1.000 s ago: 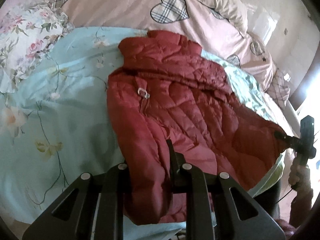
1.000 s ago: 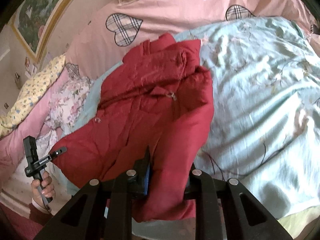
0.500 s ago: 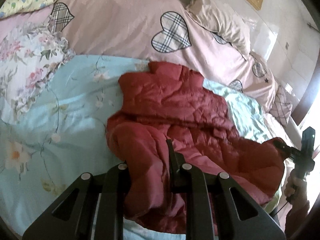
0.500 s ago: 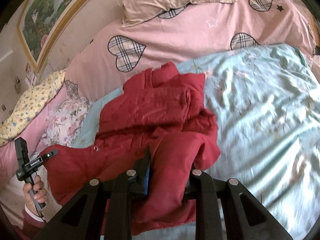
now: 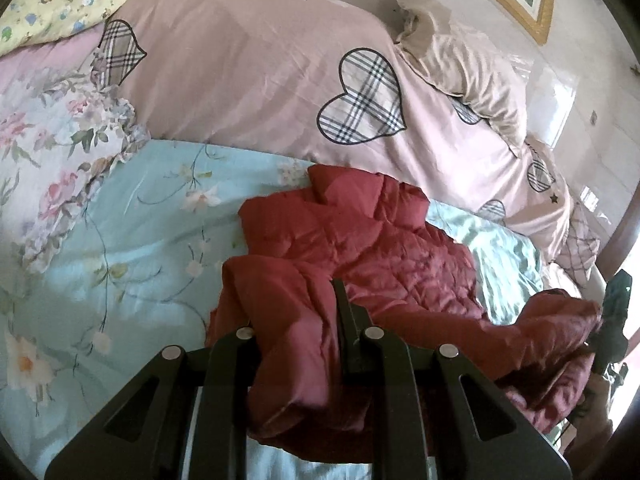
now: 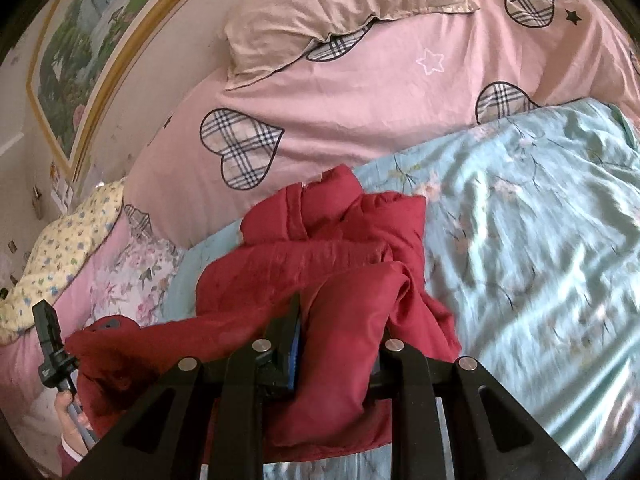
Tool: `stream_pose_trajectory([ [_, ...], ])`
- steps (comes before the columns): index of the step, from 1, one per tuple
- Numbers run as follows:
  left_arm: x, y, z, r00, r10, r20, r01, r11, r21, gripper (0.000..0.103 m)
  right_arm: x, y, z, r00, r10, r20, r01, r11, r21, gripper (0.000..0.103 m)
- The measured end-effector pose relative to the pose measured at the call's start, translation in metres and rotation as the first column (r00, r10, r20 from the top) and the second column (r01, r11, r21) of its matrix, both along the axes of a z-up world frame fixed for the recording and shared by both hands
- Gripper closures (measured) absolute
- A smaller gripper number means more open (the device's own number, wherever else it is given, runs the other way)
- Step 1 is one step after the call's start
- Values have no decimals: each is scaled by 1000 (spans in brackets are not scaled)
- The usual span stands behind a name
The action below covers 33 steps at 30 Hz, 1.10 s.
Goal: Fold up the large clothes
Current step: 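Lift the hem with both tools and fold it toward the collar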
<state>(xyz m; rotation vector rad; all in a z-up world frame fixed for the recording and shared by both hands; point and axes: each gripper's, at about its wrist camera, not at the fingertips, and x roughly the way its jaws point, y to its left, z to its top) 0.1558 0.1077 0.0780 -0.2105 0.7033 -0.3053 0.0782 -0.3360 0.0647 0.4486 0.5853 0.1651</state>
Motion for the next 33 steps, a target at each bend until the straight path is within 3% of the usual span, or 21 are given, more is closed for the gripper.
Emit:
stream_pose_trajectory([
  [17, 107, -18, -19, 997, 78, -24, -78, 997, 20, 85, 98, -23, -11, 995, -94, 15, 93, 994, 60, 81],
  [25, 172, -30, -47, 991, 123, -58, -119, 990, 72, 85, 157, -43, -39, 985, -167, -53, 172, 979, 109, 80],
  [33, 216, -42, -70, 984, 160, -82, -150, 982, 115, 82, 200, -44, -62, 973, -223, -66, 228, 970, 89, 80],
])
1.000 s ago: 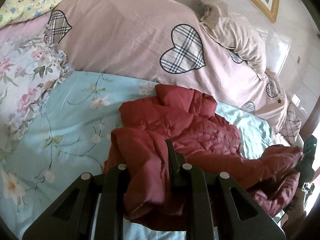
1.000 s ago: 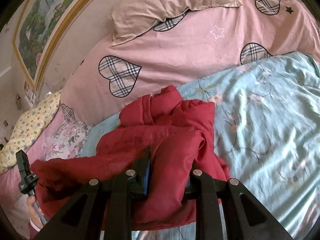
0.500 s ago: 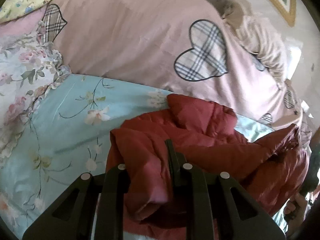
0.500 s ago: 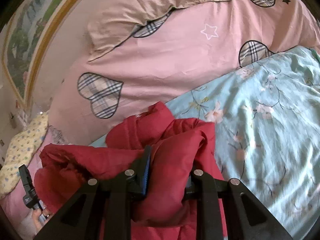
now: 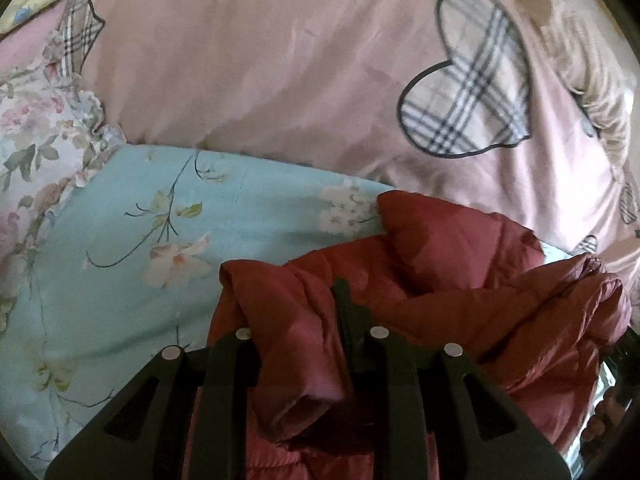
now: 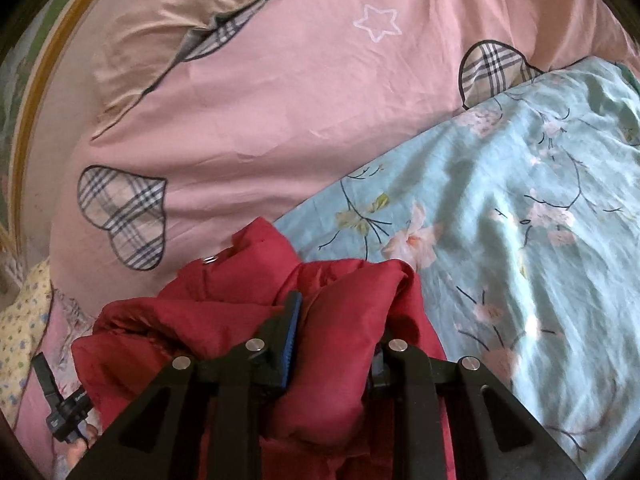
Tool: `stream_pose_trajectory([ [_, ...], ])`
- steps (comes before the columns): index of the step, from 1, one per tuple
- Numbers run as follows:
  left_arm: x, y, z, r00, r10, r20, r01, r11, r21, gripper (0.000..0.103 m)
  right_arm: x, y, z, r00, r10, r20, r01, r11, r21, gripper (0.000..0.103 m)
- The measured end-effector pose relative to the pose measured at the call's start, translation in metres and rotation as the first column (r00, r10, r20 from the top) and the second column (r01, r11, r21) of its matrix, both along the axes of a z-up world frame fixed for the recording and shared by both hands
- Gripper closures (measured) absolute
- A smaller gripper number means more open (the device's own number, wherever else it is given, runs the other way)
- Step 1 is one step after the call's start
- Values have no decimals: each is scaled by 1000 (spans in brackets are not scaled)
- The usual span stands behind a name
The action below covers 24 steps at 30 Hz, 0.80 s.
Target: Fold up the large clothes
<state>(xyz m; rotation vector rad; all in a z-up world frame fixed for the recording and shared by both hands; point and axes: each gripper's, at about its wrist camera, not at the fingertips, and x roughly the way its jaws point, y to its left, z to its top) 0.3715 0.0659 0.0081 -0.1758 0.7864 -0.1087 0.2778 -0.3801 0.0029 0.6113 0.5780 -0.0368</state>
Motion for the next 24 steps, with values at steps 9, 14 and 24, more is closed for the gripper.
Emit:
stream_pose_trajectory([
  [9, 47, -9, -22, 998, 8, -62, -8, 1000, 5, 80, 38, 2, -17, 998, -56, -29, 54, 997, -62, 79],
  [14, 51, -6, -21, 997, 3, -73, -5, 1000, -27, 77, 51, -1, -26, 995, -78, -58, 75, 996, -57, 79],
  [24, -23, 21, 24, 998, -16, 54, 17, 999, -28, 36, 59, -2, -32, 993, -86, -74, 82, 995, -61, 79],
])
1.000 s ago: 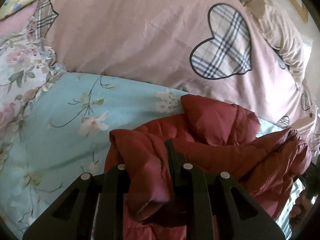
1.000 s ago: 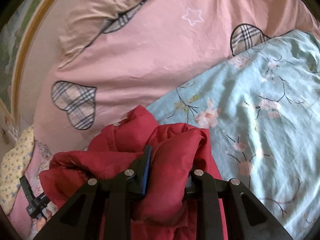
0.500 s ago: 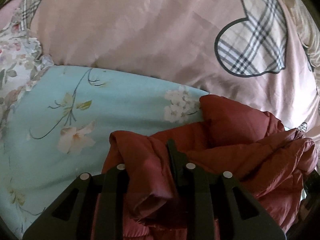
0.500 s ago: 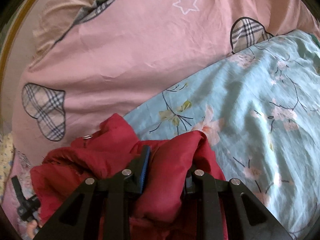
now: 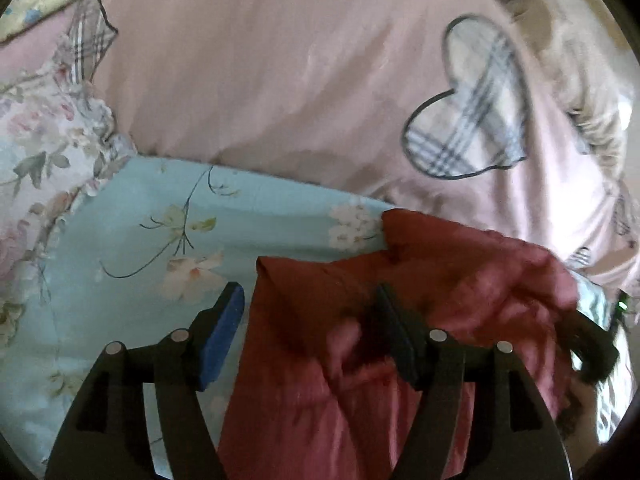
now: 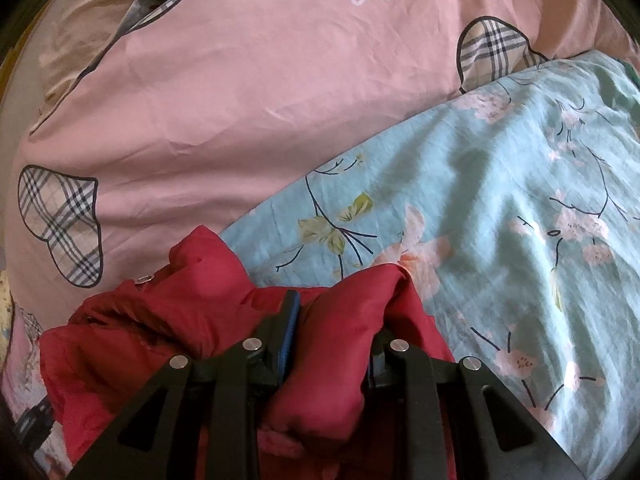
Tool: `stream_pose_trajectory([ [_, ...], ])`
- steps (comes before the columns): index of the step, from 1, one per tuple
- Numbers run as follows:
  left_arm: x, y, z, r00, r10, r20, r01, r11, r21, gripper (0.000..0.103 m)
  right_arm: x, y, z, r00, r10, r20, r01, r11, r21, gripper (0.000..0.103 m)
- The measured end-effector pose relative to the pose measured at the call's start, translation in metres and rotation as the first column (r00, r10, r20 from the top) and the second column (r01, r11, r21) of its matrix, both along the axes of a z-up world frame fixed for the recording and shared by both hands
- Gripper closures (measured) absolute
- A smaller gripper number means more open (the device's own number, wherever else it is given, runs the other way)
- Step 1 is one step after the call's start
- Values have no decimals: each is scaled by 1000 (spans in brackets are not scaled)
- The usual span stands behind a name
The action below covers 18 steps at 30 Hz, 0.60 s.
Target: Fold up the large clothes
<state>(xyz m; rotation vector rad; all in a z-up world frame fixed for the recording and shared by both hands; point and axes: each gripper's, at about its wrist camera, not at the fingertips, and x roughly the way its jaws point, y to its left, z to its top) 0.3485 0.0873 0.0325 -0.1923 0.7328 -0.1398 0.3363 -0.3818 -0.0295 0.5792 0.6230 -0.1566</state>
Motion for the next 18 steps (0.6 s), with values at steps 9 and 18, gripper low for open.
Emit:
stream_pose_trajectory([
  [9, -50, -69, -23, 977, -210, -28, 212, 971, 108, 36, 3, 6, 6, 1000, 4, -8, -5, 1000, -24, 74],
  [18, -25, -87, -55, 989, -135, -64, 146, 963, 226, 32, -67, 17, 73, 987, 53, 152, -43, 996, -74, 36],
])
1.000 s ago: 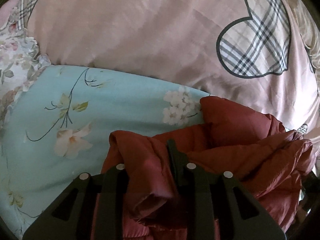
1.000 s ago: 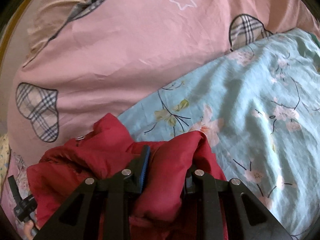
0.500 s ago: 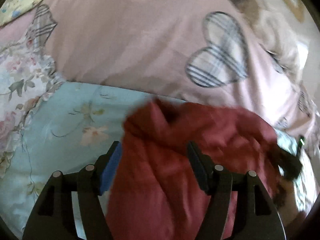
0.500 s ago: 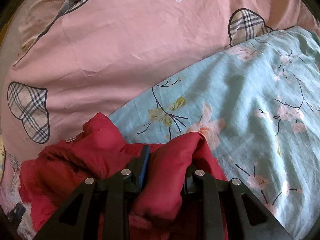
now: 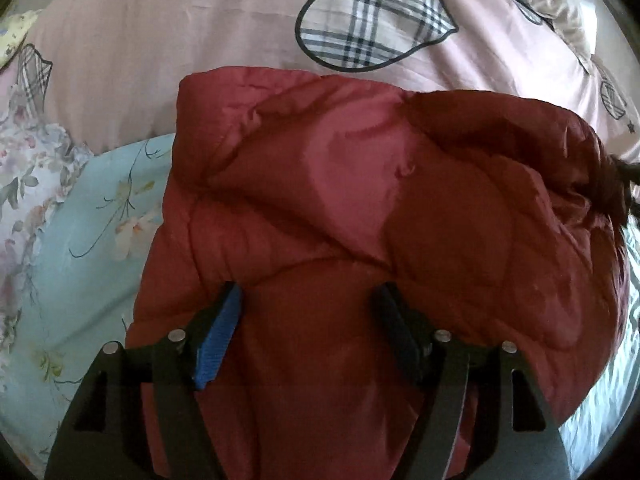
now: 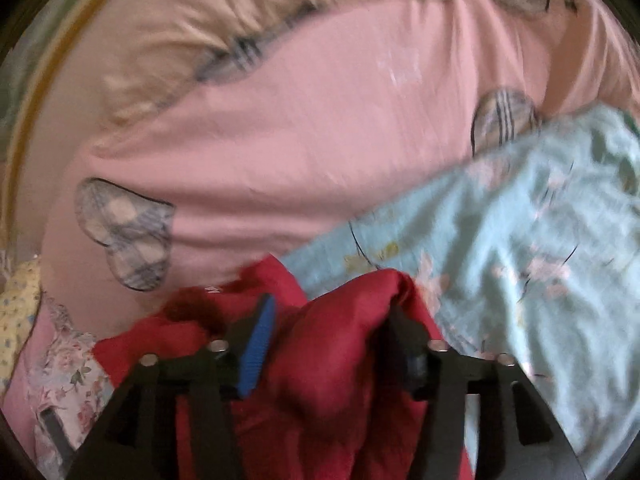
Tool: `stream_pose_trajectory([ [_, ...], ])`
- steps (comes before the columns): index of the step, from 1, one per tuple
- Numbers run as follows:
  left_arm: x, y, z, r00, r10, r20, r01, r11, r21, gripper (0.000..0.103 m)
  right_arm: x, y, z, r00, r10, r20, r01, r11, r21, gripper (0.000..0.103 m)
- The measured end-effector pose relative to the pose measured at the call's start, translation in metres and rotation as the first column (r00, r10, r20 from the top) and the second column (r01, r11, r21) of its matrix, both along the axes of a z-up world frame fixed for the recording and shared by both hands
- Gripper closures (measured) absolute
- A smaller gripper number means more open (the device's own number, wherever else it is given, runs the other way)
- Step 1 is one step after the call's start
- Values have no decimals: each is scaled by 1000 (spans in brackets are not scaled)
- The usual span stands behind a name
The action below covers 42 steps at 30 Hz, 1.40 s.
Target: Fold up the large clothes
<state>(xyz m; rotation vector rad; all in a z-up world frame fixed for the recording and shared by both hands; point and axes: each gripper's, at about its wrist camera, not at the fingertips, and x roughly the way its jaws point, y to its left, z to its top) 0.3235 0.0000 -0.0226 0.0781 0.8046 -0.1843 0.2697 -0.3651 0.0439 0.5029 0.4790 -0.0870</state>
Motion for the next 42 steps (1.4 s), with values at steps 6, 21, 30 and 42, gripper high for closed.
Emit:
stream_pose_trajectory([
  [6, 3, 2, -4, 1000, 10, 4, -10, 1000, 5, 32, -14, 45, -3, 982, 159, -98, -174, 970, -170, 28],
  [21, 43, 31, -18, 996, 82, -32, -83, 995, -51, 22, 59, 16, -72, 936, 134, -325, -176, 979, -102, 21],
  [30, 33, 40, -12, 998, 54, -18, -55, 995, -82, 22, 67, 13, -75, 939, 132, -319, -171, 980, -98, 21],
  [42, -9, 80, 16, 998, 56, 16, -52, 979, -195, 23, 24, 13, -47, 949, 143, -281, -169, 983, -70, 21],
])
